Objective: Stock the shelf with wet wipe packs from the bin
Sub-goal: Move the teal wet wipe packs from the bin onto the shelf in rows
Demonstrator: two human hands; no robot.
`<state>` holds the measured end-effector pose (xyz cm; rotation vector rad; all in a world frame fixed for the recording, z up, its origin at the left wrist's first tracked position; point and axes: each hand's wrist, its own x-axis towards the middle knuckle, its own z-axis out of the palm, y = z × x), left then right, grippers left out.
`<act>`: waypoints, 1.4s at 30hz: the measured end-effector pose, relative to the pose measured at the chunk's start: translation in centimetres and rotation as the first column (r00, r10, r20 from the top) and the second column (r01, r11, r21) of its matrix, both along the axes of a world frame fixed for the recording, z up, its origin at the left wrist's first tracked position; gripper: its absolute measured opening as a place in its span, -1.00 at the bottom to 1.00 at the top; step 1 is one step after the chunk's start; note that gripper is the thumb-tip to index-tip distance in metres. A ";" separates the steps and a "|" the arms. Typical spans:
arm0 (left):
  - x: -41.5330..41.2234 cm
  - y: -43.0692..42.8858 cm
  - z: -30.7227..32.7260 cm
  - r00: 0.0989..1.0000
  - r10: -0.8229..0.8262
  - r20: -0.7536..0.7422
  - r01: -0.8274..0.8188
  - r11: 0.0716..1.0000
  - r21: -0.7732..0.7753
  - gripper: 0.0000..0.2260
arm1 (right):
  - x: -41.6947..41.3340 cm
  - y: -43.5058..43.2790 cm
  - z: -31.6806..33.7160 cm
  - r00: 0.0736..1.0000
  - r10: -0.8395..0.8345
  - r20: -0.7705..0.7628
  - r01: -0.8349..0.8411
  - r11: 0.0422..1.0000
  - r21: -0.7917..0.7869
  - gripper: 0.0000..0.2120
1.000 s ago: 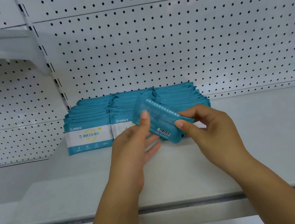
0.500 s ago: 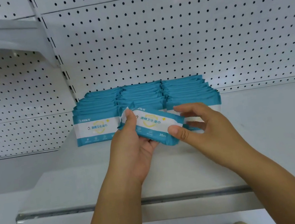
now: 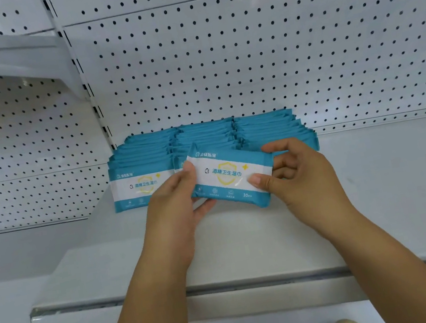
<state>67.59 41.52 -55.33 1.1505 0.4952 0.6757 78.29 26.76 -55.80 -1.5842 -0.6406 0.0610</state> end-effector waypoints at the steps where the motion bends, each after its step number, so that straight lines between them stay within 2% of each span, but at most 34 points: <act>1: -0.3 0.3 -0.2 0.997 0.059 -0.046 -0.052 0.988 0.148 -0.88 | 0.0 0.2 0.0 0.999 -0.002 0.038 0.002 1.000 -0.012 -0.59; 2: -0.6 0.6 -0.4 0.993 0.097 -0.074 -0.073 0.957 0.281 -0.92 | -0.1 0.4 -0.1 0.998 -0.002 0.071 0.004 1.000 -0.023 -0.59; 4: -1.2 1.3 -0.9 0.987 0.109 -0.120 -0.044 0.894 0.445 -0.85 | -0.2 1.0 -0.4 0.992 -0.002 0.128 0.009 0.998 -0.060 -0.58; 6: -1.4 2.0 -1.2 0.980 0.123 -0.155 -0.030 0.867 0.497 -0.78 | -0.3 1.6 -0.8 0.985 0.010 0.174 0.008 0.995 -0.102 -0.57; 9: -1.2 3.2 -1.4 0.955 0.262 -0.138 -0.139 0.809 0.572 -0.81 | 0.0 1.9 -1.2 0.978 0.009 0.207 0.014 0.994 -0.109 -0.54; 12: -0.8 4.0 -1.8 0.901 0.400 -0.170 -0.192 0.717 0.670 -0.86 | 0.7 1.5 -1.4 0.967 -0.085 0.239 0.130 0.975 -0.178 -0.56; 14: -0.2 4.1 -2.0 0.888 0.416 -0.197 -0.172 0.697 0.696 -0.84 | 1.2 1.1 -1.6 0.960 -0.146 0.238 0.205 0.947 -0.245 -0.58; 17: 0.8 3.8 -1.9 0.856 0.464 -0.230 -0.143 0.639 0.756 -0.66 | 1.7 0.6 -2.0 0.939 -0.232 0.254 0.305 0.905 -0.298 -0.60; 19: 1.2 3.8 -1.7 0.826 0.504 -0.251 -0.121 0.595 0.795 -0.61 | 2.0 0.5 -2.1 0.923 -0.248 0.294 0.337 0.890 -0.308 -0.61; 22: 1.7 4.1 -1.8 0.790 0.546 -0.280 -0.090 0.554 0.827 -0.69 | 2.2 0.3 -2.2 0.924 -0.211 0.319 0.317 0.890 -0.329 -0.64; 29: 1.1 3.4 -1.8 0.743 0.613 -0.266 -0.092 0.489 0.868 -0.55 | 2.3 -1.3 -1.8 0.934 -0.099 0.343 0.244 0.880 -0.409 -0.62; 36: 0.1 0.3 -1.9 0.825 0.524 -0.213 -0.028 0.413 0.910 -0.44 | 1.8 -5.3 -0.9 0.892 0.004 0.453 0.263 0.809 -0.526 -0.43; 40: 0.5 -2.3 -2.2 0.841 0.505 -0.195 0.038 0.303 0.952 -0.48 | 1.9 -8.8 -0.7 0.877 -0.025 0.480 0.318 0.778 -0.541 -0.40; 42: 0.8 -3.6 -2.1 0.848 0.490 -0.204 0.070 0.276 0.958 -0.46 | 2.0 -10.7 -0.7 0.874 -0.060 0.482 0.349 0.768 -0.537 -0.40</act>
